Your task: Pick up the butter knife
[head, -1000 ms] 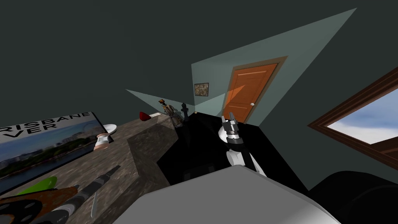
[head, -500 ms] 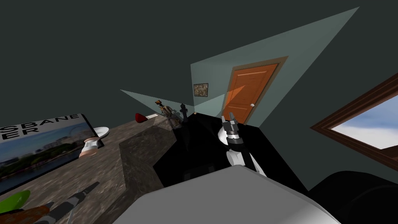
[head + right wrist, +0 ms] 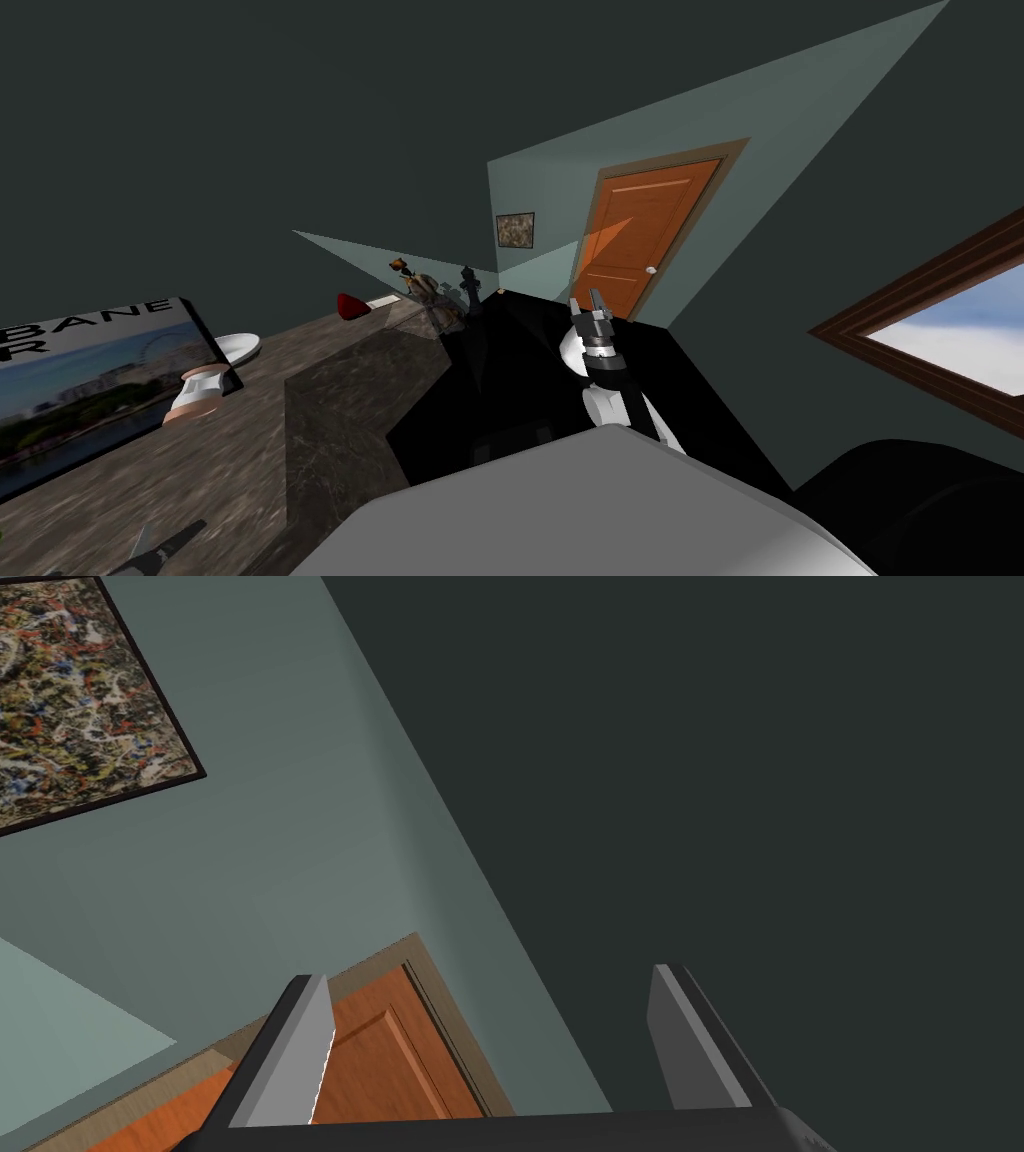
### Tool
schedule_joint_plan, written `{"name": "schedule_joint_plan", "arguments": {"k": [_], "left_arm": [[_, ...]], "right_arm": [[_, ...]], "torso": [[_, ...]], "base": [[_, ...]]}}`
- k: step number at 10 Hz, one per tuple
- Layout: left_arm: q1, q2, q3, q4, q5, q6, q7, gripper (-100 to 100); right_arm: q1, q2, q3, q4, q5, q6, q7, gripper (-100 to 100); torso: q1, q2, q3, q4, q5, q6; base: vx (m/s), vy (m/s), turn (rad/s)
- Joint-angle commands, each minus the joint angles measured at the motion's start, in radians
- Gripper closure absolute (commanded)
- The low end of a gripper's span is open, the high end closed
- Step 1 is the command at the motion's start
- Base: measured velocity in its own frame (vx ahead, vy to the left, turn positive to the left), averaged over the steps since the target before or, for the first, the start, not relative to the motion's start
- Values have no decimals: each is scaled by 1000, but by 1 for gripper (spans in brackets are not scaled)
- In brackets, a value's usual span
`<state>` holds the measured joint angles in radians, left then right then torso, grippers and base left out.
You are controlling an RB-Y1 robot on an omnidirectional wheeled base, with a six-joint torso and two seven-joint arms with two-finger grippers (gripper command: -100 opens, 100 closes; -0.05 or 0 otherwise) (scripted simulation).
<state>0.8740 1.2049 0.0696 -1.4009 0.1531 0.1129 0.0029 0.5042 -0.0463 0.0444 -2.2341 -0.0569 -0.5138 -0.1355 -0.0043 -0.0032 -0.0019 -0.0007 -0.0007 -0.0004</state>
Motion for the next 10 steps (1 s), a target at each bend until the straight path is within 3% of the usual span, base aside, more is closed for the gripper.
{"name": "schedule_joint_plan", "arguments": {"k": [1, 2, 3, 4, 10], "left_arm": [[28, 8, -11, 21, 5, 9, 8, -100], [20, 10, -6, 5, 6, 15, 6, -100], [22, 11, -6, 6, 7, 17, 8, 0], [15, 7, -13, 28, -28, 4, 44, -100], [-12, -11, -39, 117, -168, -47, 189, -100]], "right_arm": [[0, 0, 0, 0, 0, 0, 0, 0], [0, 0, 0, 0, 0, 0, 0, 0], [0, 0, 0, 0, 0, 0, 0, 0], [0, 0, 0, 0, 0, 0, 0, 0], [0, 0, 0, 0, 0, 0, 0, 0]], "torso": [[0, 0, 0, 0, 0, 0], [0, 0, 0, 0, 0, 0], [2, 2, 1, 0, 0, 0], [3, 3, 2, 1, 0, 0], [4, 4, 2, 1, 1, 0]], "base": [[63, -60, 1], [25, -22, 7], [0, 0, 0], [3, -6, -47], [1, -4, -53]]}}
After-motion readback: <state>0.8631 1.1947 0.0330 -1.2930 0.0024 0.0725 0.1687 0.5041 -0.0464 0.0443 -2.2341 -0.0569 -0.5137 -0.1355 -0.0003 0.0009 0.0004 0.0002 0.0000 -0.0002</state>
